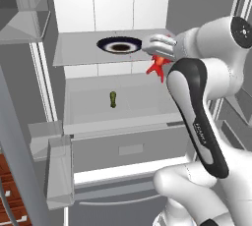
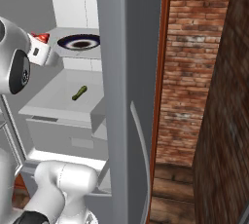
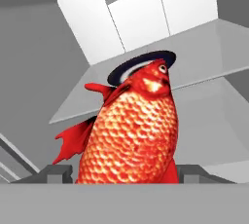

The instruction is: Transport the fish from the fridge to the microwave and turn on the microwave.

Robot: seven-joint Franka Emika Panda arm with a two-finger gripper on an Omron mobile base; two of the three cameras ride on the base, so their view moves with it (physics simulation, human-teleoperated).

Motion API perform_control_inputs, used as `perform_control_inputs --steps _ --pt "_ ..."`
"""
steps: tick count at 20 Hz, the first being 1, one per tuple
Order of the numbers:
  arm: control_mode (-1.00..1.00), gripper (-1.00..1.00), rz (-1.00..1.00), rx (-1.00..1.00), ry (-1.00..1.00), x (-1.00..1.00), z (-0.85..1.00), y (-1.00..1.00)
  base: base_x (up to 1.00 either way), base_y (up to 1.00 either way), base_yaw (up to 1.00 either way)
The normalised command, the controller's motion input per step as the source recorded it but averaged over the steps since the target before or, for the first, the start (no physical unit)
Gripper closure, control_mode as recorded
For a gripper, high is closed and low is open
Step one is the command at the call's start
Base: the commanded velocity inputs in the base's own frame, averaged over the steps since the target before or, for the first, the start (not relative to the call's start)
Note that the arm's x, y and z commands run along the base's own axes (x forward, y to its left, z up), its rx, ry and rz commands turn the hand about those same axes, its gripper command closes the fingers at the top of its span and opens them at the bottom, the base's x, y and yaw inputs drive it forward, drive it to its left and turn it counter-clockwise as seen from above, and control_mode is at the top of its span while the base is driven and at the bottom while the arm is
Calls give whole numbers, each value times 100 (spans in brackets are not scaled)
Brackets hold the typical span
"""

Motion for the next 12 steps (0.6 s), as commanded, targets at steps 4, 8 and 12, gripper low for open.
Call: perform_control_inputs --steps 4,8,12 --pt "-100 100 1 -1 -13 -44 3 -16 0 0 0" --pt "-100 100 0 0 -6 -32 8 -19 0 0 0" --pt "-100 100 0 0 0 -17 9 -19 0 0 0"
